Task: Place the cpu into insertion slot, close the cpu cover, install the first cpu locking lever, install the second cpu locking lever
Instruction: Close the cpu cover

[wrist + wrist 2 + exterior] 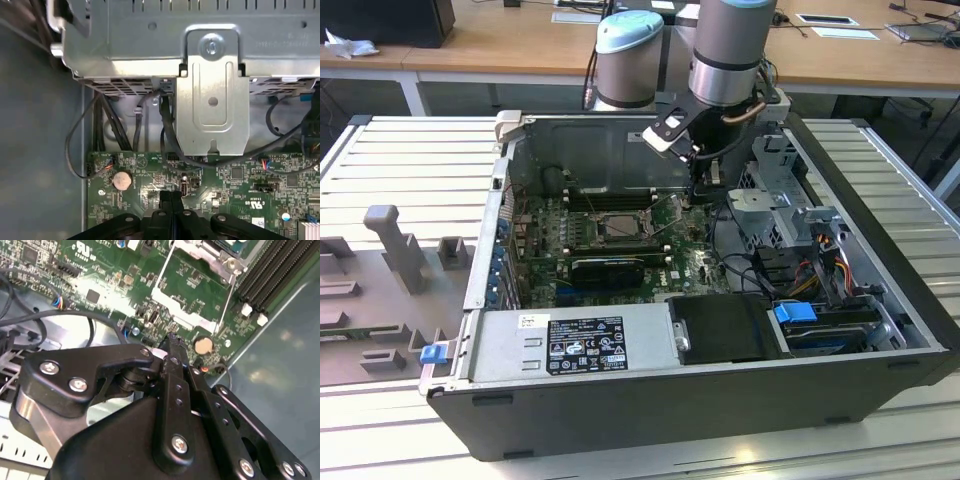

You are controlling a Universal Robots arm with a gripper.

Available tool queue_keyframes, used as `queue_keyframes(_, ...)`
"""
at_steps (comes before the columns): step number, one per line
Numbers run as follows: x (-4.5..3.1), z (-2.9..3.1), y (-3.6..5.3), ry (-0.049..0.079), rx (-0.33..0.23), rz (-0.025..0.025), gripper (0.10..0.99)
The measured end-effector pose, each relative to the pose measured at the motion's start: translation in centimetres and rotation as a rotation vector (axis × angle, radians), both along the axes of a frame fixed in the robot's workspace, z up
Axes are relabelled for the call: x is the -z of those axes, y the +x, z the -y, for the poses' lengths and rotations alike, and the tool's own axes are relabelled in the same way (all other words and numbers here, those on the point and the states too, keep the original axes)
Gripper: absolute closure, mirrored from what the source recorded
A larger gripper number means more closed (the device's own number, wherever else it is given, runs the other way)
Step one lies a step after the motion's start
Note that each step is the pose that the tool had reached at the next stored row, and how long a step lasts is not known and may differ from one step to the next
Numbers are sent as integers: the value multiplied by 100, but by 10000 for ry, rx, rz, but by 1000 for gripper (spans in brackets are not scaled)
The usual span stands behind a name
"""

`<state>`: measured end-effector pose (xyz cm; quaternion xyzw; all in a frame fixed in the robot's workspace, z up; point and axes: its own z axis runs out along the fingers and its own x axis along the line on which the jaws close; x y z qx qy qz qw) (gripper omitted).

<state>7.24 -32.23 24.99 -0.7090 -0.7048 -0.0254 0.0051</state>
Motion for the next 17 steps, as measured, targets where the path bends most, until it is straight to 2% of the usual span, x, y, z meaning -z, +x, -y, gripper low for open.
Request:
queue_keyframes(2,40,5,-32,0,-25,0,980)
queue_keyframes(8,46,6,-203,1,-23,0,980)
queue_keyframes(17,49,5,-276,3,-25,0,980)
